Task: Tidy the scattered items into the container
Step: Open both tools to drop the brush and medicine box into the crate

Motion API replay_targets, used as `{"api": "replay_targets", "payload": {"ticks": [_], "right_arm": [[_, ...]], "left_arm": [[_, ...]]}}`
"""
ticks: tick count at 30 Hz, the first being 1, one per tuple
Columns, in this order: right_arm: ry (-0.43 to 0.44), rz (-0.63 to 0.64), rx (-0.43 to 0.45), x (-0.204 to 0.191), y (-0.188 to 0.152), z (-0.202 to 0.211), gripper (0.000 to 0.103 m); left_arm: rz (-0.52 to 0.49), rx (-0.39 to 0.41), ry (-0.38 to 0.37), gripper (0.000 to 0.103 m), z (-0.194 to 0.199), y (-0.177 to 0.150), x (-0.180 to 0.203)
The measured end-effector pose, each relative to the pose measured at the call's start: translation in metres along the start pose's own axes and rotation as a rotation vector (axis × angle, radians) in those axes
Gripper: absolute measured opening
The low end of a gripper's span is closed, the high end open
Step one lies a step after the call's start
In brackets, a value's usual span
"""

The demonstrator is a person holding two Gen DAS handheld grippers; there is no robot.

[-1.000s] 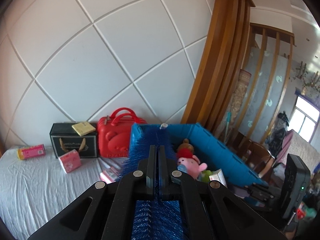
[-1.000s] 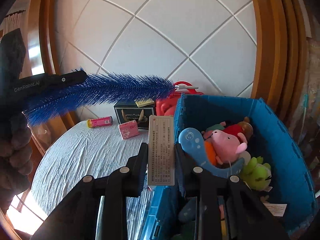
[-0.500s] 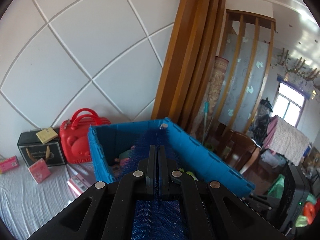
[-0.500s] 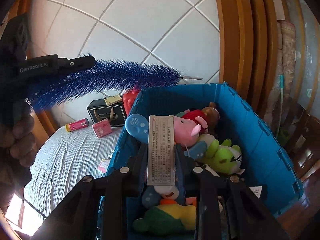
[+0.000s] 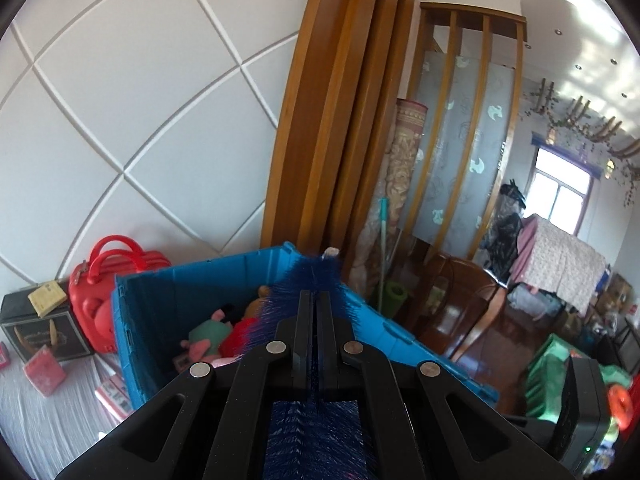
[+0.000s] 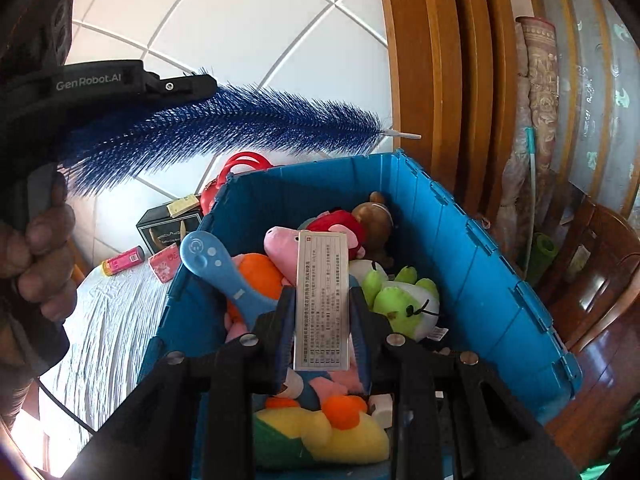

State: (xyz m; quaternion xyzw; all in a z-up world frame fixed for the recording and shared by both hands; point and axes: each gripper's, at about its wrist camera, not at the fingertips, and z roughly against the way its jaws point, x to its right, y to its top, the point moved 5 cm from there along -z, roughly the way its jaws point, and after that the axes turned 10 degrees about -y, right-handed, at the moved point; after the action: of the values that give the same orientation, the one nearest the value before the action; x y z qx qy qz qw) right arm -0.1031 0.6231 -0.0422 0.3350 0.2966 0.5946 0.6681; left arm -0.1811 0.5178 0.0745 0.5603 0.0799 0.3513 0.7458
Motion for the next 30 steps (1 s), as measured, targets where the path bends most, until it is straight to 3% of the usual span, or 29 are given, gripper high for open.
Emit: {"api": "replay_targets", "payload": {"ticks": [10,12,13,14,15,16,22,30], "right_arm": [[-0.039,-0.004,-0.001,0.016,0.013,-0.011,0.026],[-0.056,-0.005,0.007,0.019,0.015,-0.014,0.026],[-0.070,0.009,-0.002,0.019,0.015,-0.017,0.030],[-0.078,0.014,-0.008,0.019,0.015,-0.020,0.057],[-0.080,0.001,0.003,0.022,0.016,-0.019,0.100],[-0.079,-0.009,0.019,0.023,0.017,-0.017,0.103],[-0.070,-0.010,0.016,0.022,0.019,-0.019,0.103],[-0.023,0.023,0.031,-0.013,0.022,-0.016,0.103]], "left_arm": [[0.014,0.031,-0.006,0.001,-0.018,0.015,-0.002],[0.028,0.039,-0.022,0.009,-0.019,0.017,-0.003],[0.031,0.038,-0.030,0.036,-0.021,0.017,-0.004],[0.037,0.039,-0.032,0.091,-0.022,0.016,-0.006],[0.054,0.063,-0.022,0.101,-0.019,0.016,-0.009],[0.071,0.087,-0.019,0.102,-0.016,0.015,-0.013],[0.116,0.054,0.013,0.102,-0.004,-0.001,-0.035],[0.120,0.042,0.146,0.102,0.042,-0.034,-0.079]]}}
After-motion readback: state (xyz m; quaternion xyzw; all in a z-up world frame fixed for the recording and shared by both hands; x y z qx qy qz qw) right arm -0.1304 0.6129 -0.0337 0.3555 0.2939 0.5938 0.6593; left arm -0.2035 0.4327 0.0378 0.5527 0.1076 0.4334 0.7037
